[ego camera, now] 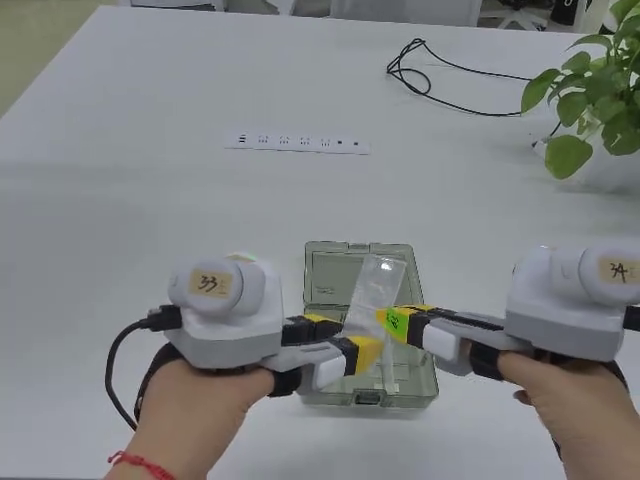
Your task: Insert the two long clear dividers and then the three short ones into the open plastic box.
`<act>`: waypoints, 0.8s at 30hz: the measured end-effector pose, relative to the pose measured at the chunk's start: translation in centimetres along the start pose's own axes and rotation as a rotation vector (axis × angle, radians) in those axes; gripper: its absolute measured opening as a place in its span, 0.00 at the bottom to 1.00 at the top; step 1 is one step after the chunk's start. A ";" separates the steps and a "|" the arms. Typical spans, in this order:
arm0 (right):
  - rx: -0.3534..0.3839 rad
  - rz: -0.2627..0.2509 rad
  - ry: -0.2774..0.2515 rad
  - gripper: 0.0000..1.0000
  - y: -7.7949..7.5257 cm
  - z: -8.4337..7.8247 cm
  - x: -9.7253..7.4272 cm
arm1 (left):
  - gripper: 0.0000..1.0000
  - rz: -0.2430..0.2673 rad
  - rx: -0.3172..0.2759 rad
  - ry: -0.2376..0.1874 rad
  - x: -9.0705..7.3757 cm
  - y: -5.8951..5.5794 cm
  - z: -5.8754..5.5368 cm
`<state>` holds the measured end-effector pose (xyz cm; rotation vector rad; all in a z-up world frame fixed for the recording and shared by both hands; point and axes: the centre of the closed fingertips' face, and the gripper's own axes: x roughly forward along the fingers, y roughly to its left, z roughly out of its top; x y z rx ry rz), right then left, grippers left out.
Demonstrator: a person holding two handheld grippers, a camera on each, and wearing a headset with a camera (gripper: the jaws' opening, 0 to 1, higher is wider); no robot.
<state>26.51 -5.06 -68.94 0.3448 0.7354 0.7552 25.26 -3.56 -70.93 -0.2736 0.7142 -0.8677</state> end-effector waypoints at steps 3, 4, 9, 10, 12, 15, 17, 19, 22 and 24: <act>0.009 -0.005 -0.001 0.06 0.1 0.0 0.2 | 0.30 -0.009 0.000 -0.010 0.1 -0.2 0.1; 0.006 -0.012 0.003 0.06 0.1 0.0 0.2 | 0.30 -0.007 0.001 -0.007 0.1 -0.1 0.0; 0.008 -0.013 0.008 0.06 0.1 0.0 0.3 | 0.33 -0.013 0.007 -0.008 0.0 -0.2 -0.1; 0.013 -0.016 0.009 0.06 0.0 0.0 0.3 | 0.33 -0.016 0.012 -0.010 0.0 -0.3 -0.1; 0.018 -0.014 0.009 0.06 0.1 0.1 0.3 | 0.35 -0.016 0.024 -0.008 -0.1 -0.2 -0.1; 0.021 -0.016 0.009 0.06 0.1 0.3 0.2 | 0.39 -0.016 0.050 0.000 -0.2 -0.1 -0.3; 0.028 -0.024 0.013 0.07 -0.1 0.3 0.2 | 0.41 -0.020 0.071 0.006 -0.3 0.0 -0.4; 0.048 -0.025 0.010 0.07 -0.1 0.4 0.1 | 0.43 -0.027 0.088 0.007 -0.4 0.0 -0.5; 0.057 -0.031 0.008 0.07 0.0 0.5 -0.1 | 0.47 -0.033 0.108 0.017 -0.7 0.2 -0.8; 0.061 -0.033 0.008 0.07 0.1 0.7 -0.1 | 0.50 -0.039 0.131 0.021 -0.9 0.4 -0.9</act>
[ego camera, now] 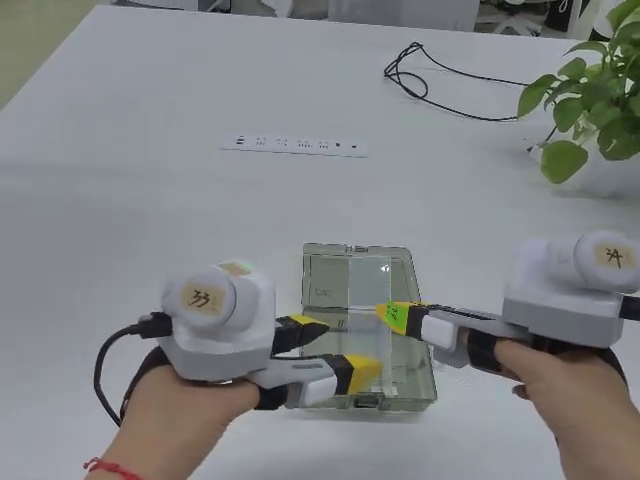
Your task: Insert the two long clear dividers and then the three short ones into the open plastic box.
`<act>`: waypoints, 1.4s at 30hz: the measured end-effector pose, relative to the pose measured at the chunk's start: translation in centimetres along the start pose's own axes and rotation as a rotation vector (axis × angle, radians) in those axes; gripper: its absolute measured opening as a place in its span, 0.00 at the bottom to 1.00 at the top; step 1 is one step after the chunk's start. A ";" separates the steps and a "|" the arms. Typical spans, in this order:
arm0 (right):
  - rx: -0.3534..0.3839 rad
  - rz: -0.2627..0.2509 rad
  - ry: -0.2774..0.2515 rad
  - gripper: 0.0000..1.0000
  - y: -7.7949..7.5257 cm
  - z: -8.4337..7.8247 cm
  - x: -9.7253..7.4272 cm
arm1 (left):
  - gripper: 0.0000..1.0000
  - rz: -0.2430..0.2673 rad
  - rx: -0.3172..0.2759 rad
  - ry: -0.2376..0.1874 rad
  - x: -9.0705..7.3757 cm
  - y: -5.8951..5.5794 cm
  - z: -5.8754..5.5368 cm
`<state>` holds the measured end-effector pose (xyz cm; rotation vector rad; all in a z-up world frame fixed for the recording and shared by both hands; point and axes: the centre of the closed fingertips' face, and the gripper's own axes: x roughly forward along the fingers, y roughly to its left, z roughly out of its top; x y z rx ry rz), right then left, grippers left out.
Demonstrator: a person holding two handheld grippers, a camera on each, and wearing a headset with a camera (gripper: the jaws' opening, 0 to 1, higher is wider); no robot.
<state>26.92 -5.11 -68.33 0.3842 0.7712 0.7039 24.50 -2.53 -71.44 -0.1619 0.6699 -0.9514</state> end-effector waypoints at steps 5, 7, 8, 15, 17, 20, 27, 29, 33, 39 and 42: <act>0.016 -0.002 0.002 0.07 0.0 0.5 0.1 | 0.58 -0.020 0.066 0.006 -0.4 0.5 -0.4; 0.033 -0.002 0.006 0.07 0.1 0.7 0.1 | 0.61 -0.033 0.092 0.011 -0.7 0.8 -0.8; 0.036 -0.001 0.011 0.07 0.2 0.8 0.2 | 0.63 -0.033 0.102 0.013 -0.9 1.0 -0.8; 0.062 -0.042 0.052 0.07 -0.3 1.1 0.6 | 0.78 -0.048 0.176 0.014 -1.7 2.2 -1.2; 0.067 -0.062 0.060 0.07 -0.5 1.3 0.8 | 0.84 -0.051 0.190 0.013 -1.8 2.5 -1.3; 0.092 -0.092 0.096 0.06 -1.1 1.1 1.0 | 0.90 -0.063 0.228 0.018 -1.9 2.8 -1.5; 0.133 -0.170 0.188 0.07 -1.9 0.8 2.0 | 0.99 -0.090 0.262 0.017 -2.1 3.2 -1.7; 0.144 -0.186 0.210 0.07 -2.1 0.5 2.3 | 1.00 -0.099 0.266 0.021 -2.1 3.3 -1.9; 0.174 -0.218 0.247 0.07 -2.3 -0.2 2.7 | 1.00 -0.116 0.281 0.024 -2.2 3.4 -2.1; 0.214 -0.265 0.303 0.07 -3.1 -1.9 3.5 | 1.00 -0.132 0.281 0.020 -2.2 3.5 -2.2; 0.230 -0.281 0.321 0.07 -4.2 -3.0 4.1 | 1.00 -0.140 0.282 0.018 -2.2 3.6 -2.3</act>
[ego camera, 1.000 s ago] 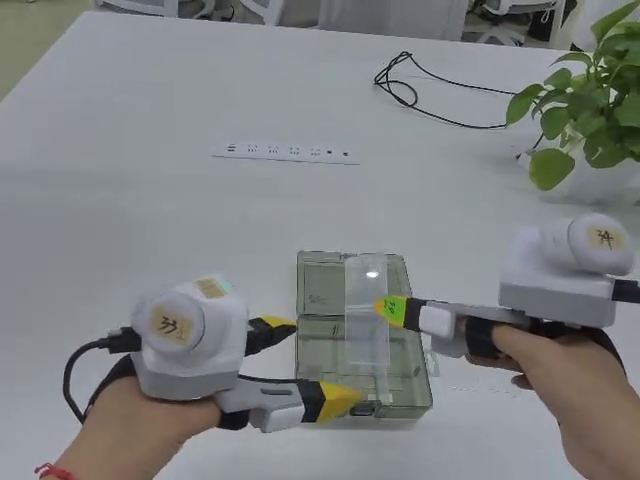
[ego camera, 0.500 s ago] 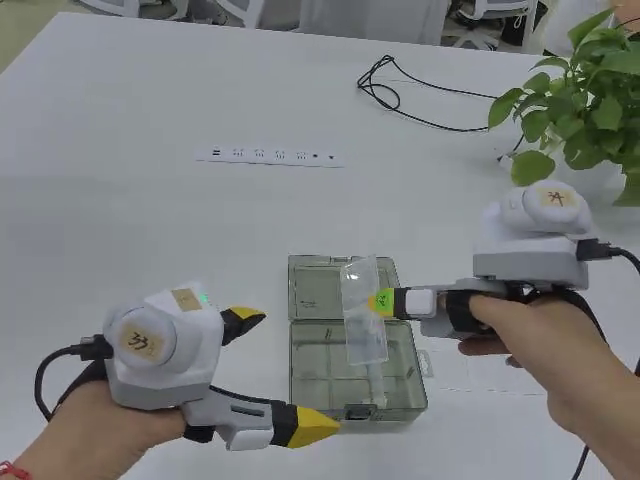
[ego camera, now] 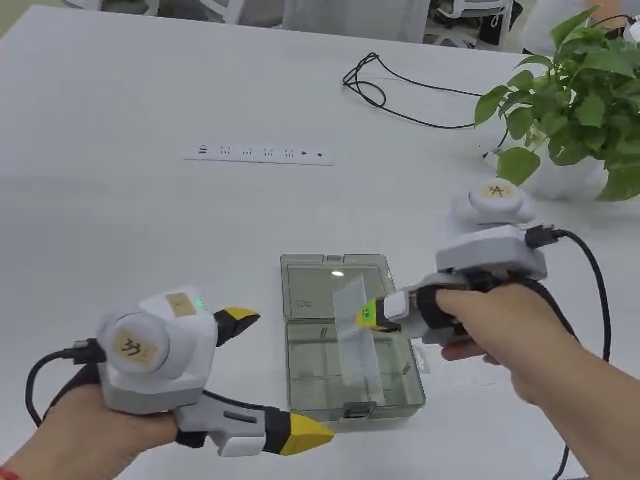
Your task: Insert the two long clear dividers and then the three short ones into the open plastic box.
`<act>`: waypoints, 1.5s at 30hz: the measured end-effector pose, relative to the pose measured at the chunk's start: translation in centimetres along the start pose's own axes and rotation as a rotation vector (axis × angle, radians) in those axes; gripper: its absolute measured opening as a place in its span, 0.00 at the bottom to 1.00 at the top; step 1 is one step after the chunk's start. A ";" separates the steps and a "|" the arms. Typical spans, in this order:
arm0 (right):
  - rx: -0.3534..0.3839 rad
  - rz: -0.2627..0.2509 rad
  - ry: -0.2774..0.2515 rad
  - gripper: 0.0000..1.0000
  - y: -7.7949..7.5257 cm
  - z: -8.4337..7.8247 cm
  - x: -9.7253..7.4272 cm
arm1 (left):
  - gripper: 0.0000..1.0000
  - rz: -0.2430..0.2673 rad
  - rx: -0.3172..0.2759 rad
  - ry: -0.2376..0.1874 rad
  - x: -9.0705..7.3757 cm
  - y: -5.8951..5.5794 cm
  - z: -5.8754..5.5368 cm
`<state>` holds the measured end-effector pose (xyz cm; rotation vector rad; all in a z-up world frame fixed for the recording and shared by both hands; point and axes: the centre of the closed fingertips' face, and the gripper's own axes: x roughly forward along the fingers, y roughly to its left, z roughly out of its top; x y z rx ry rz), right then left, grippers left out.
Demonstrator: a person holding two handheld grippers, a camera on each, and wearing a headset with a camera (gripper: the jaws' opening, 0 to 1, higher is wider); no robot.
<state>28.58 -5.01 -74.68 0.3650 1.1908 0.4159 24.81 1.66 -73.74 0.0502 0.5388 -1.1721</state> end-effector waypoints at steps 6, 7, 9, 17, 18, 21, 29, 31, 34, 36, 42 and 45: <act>0.029 -0.022 0.045 0.06 -0.8 -0.9 1.3 | 1.00 -0.007 -0.008 -0.009 0.1 0.2 -0.2; 0.031 -0.024 0.048 0.06 -0.9 -0.9 1.5 | 1.00 -0.008 -0.011 -0.011 0.1 0.1 -0.2; 0.036 -0.028 0.058 0.06 -0.9 -1.1 1.8 | 1.00 -0.008 -0.015 -0.017 0.1 0.2 -0.2; 0.037 -0.052 0.076 0.06 -1.4 -1.2 2.6 | 1.00 -0.011 -0.030 -0.032 0.2 0.1 -0.2; 0.038 -0.052 0.076 0.06 -1.4 -1.2 2.7 | 1.00 -0.011 -0.032 -0.033 0.2 0.1 -0.2; 0.028 -0.063 0.076 0.06 -1.5 -1.1 3.0 | 1.00 -0.011 -0.032 -0.034 0.3 0.1 -0.3; 0.037 -0.078 0.067 0.06 -1.9 -1.6 3.3 | 1.00 -0.008 -0.045 -0.041 0.2 0.1 -0.3; 0.047 -0.073 0.059 0.06 -2.1 -1.6 3.4 | 1.00 -0.009 -0.046 -0.039 0.3 0.1 -0.4; 0.046 -0.080 0.054 0.06 -2.1 -1.7 3.5 | 1.00 -0.009 -0.052 -0.041 0.3 0.1 -0.5; 0.043 -0.081 0.054 0.06 -2.2 -1.7 3.6 | 1.00 -0.009 -0.052 -0.042 0.3 0.1 -0.4; 0.028 -0.085 0.052 0.06 -2.1 -1.7 3.8 | 1.00 -0.009 -0.056 -0.043 0.3 0.0 -0.4; 0.024 -0.088 0.050 0.06 -2.1 -1.6 3.8 | 1.00 -0.010 -0.060 -0.044 0.3 -0.1 -0.4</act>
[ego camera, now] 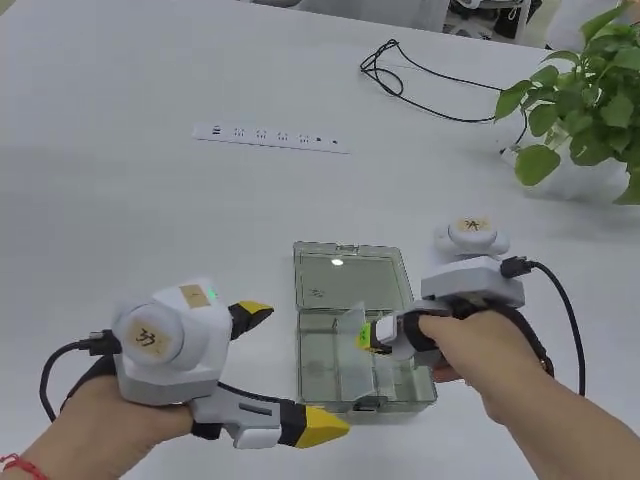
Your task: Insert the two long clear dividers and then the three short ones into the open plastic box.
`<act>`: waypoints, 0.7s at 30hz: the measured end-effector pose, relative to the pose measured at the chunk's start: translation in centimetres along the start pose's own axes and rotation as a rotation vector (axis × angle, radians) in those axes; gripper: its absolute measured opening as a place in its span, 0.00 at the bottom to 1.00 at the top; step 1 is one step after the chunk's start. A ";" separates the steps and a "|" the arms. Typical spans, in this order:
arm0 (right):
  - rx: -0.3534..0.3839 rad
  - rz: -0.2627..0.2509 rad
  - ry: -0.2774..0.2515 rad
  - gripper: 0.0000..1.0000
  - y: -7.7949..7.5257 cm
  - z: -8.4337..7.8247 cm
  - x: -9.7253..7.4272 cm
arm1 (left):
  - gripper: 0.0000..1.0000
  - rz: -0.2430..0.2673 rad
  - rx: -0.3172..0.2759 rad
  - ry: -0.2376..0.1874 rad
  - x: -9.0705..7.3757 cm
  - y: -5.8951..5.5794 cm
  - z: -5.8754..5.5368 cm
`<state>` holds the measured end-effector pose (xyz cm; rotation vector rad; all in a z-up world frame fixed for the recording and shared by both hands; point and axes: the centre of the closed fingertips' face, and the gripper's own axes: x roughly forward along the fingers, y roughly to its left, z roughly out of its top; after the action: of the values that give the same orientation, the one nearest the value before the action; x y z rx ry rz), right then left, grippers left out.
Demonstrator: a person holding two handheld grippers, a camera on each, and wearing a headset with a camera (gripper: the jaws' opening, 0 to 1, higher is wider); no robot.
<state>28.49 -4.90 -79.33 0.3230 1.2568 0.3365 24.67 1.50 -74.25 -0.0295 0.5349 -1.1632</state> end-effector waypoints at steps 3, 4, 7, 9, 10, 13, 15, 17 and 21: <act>-0.013 -0.007 -0.001 0.06 0.0 0.0 0.1 | 1.00 0.001 -0.001 0.002 0.0 0.0 -0.1; -0.018 -0.008 0.000 0.06 0.0 0.0 0.1 | 1.00 0.001 -0.002 0.001 0.0 0.0 -0.1; -0.055 -0.026 0.006 0.07 0.2 0.1 0.2 | 1.00 0.002 -0.001 0.002 0.0 0.0 -0.2; -0.082 -0.039 0.009 0.07 0.3 0.1 0.2 | 1.00 0.003 -0.002 0.002 -0.1 0.1 -0.2; -0.090 -0.042 0.009 0.07 0.3 0.1 0.2 | 1.00 0.003 -0.001 0.004 -0.1 0.1 -0.2; -0.118 -0.054 0.010 0.07 0.4 0.0 0.2 | 1.00 0.005 -0.002 0.003 -0.2 0.1 -0.2; -0.136 -0.061 0.014 0.07 0.4 0.0 0.3 | 1.00 0.006 -0.003 0.003 -0.2 0.2 -0.2; -0.158 -0.069 0.018 0.07 0.5 0.0 0.3 | 1.00 0.007 -0.002 0.004 -0.2 0.2 -0.2; -0.216 -0.091 0.028 0.07 0.7 0.0 0.4 | 1.00 0.008 -0.002 0.005 -0.2 0.2 -0.2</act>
<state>28.57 -4.07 -79.42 0.0762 1.2459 0.3959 24.75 1.80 -74.45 -0.0259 0.5403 -1.1552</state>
